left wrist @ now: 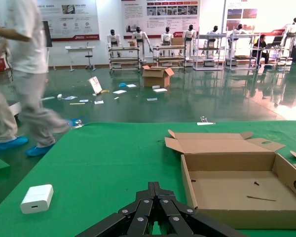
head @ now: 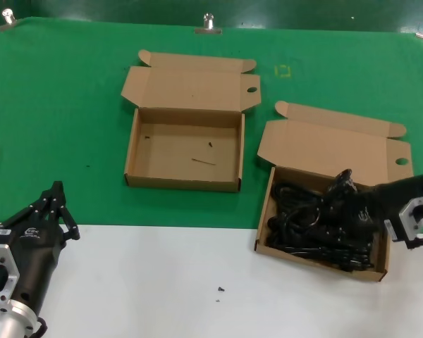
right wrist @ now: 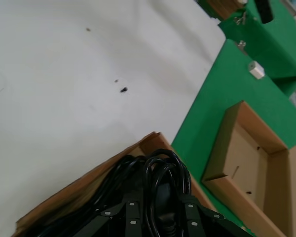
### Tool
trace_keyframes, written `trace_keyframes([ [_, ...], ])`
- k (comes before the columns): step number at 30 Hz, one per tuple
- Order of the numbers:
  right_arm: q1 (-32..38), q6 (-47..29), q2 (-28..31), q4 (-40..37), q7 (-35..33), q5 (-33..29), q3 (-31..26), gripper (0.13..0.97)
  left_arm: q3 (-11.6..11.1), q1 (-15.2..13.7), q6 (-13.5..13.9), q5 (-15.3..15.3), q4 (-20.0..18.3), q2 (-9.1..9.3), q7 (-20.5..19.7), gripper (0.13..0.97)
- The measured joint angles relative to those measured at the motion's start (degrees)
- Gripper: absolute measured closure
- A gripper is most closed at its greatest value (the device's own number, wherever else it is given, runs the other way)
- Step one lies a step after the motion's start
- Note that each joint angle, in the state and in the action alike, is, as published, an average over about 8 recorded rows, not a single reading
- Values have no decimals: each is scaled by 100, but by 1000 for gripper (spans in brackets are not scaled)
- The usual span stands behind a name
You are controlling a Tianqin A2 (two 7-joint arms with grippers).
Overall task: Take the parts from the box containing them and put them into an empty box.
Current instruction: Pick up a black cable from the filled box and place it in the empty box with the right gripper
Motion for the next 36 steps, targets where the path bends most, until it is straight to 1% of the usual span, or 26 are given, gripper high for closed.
trace_keyframes([
  [18,382,-322,170,4,406,294,302,842,0,0,0,1,0,0,-1,958],
  [27,430,-92,121,-9,370,461,475,853,0,0,0,1,0,0,-1,958],
  [36,335,110,-115,-15,243,554,570,853,0,0,0,1,0,0,-1,958],
])
